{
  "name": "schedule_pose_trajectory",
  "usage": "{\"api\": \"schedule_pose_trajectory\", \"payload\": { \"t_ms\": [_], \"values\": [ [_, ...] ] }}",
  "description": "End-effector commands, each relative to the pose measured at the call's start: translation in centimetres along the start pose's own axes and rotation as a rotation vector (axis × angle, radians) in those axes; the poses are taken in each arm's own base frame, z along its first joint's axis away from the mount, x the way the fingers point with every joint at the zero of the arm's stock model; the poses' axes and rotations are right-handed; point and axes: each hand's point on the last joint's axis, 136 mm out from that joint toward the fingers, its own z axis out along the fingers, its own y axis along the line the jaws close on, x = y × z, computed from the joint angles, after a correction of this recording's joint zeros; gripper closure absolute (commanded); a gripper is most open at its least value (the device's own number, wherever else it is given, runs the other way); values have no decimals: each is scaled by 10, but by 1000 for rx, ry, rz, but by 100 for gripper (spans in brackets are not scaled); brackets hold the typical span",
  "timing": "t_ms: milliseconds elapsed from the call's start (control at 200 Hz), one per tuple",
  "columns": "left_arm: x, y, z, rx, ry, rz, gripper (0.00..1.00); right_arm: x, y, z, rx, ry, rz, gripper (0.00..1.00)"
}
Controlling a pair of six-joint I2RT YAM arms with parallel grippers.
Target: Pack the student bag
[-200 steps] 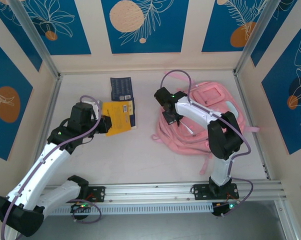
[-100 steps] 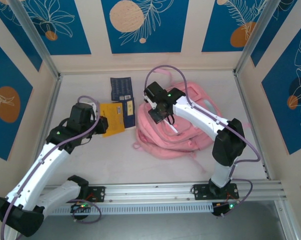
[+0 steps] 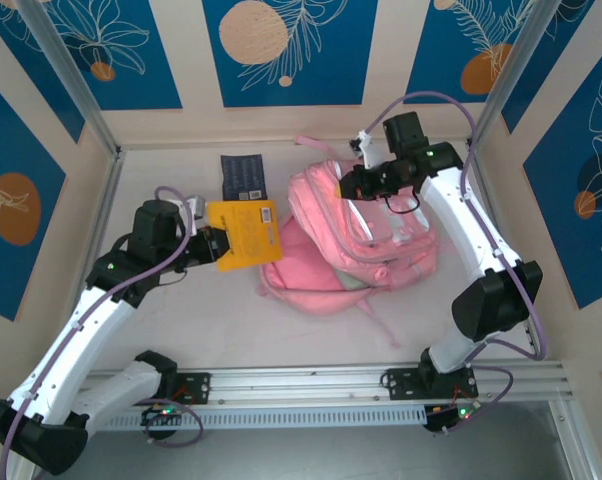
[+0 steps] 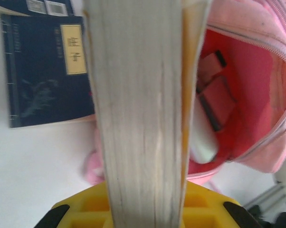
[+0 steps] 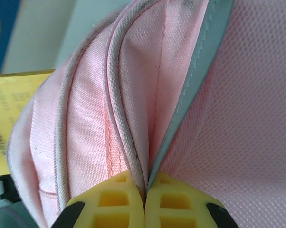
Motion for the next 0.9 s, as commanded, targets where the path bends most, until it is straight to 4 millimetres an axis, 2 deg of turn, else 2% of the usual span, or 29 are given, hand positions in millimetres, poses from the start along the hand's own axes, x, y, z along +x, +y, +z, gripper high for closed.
{"api": "schedule_pose_trajectory", "payload": {
  "t_ms": [0, 135, 210, 405, 645, 895],
  "values": [
    [-19, -37, -1, 195, -45, -52, 98, -12, 68, -39, -341, -31, -60, 100],
    [-23, -53, 16, 321, -14, -173, 98, -27, 65, -69, -458, -113, -20, 100],
    [-25, -58, 29, 380, 3, -246, 98, -30, 64, -79, -504, -133, -3, 100],
    [-28, -65, 58, 480, 47, -374, 100, -29, 62, -78, -531, -127, 12, 100],
    [-36, -74, 60, 503, 42, -386, 100, -26, 61, -73, -545, -116, 22, 100],
    [-29, -86, 77, 511, 91, -410, 100, -29, 64, -75, -554, -121, 17, 100]
  ]
}}
